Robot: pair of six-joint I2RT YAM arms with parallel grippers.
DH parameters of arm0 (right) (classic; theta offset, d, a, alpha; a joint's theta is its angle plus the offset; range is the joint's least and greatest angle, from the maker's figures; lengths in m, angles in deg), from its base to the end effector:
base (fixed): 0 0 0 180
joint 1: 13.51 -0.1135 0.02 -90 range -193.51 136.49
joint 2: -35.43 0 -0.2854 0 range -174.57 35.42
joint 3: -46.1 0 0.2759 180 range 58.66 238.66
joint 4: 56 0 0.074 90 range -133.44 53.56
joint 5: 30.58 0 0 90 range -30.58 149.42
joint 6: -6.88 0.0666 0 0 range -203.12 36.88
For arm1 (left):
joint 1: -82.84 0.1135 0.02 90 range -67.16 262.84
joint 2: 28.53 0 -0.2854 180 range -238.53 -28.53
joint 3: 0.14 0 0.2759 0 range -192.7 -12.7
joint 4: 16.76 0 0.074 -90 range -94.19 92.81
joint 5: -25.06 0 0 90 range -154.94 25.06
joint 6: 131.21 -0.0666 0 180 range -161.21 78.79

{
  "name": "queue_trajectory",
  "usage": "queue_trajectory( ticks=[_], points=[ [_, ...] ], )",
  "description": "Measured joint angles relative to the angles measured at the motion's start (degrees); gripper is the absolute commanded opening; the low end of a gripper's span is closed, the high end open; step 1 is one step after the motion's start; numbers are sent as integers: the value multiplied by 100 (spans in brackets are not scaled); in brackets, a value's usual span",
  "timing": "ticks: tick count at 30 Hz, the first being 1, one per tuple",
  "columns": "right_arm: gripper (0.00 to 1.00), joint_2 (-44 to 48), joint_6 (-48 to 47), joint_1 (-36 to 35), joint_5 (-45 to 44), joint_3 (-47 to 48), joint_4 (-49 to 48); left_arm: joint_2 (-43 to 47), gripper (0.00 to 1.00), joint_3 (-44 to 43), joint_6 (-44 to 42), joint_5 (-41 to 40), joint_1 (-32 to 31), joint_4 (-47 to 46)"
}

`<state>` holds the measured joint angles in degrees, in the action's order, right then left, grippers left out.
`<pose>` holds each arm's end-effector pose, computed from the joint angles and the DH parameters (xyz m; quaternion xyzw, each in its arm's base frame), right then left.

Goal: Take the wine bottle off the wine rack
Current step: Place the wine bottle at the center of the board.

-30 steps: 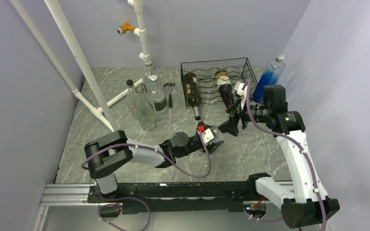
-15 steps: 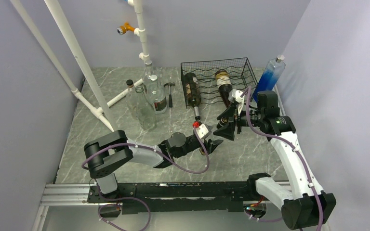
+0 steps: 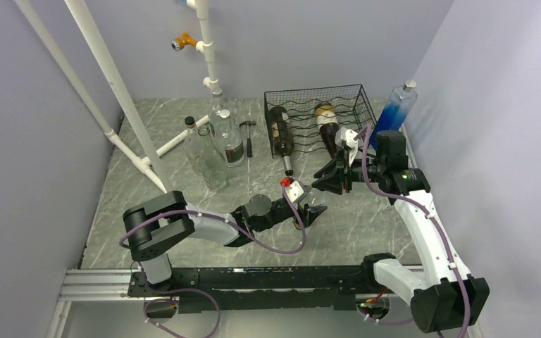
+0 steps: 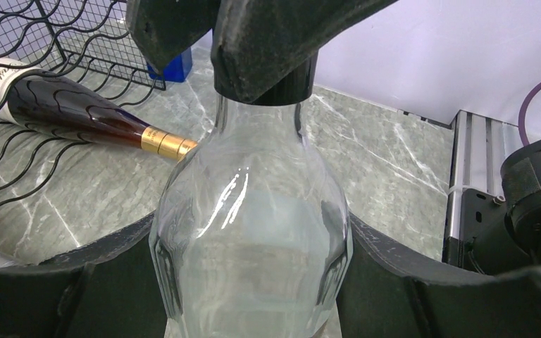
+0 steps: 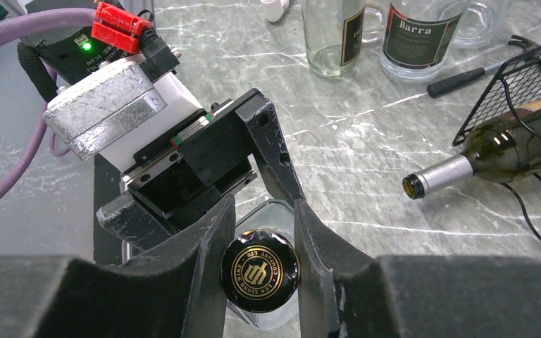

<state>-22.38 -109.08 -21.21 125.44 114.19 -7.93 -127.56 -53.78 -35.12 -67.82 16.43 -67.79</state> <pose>0.2092 0.0897 0.3423 -0.4475 0.6514 0.4245 0.4419 0.1625 -0.3638 0.2128 0.3211 0.5897 -0.4244 0.6074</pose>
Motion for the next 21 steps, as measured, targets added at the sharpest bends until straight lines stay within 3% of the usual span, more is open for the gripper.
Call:
queue_trajectory(
  ticks=[1,2,7,8,10,14,21],
  points=[
    [0,0,4,2,4,0,0,0,1,2,0,0,0,-2],
    [0,0,7,2,4,0,0,0,9,2,2,0,0,-2],
    [0,0,2,20,-4,4,31,0,58,4,17,9,0,-4],
    [0,0,0,31,-26,24,70,0,72,7,22,24,0,-9],
    [0,4,-11,44,-70,55,162,0,88,20,61,70,0,-33],
    [0,42,-39,120,-142,87,337,76,99,28,107,160,2,-76],
    [0,157,-92,293,-258,131,588,365,99,35,114,332,13,-219]
  ],
)
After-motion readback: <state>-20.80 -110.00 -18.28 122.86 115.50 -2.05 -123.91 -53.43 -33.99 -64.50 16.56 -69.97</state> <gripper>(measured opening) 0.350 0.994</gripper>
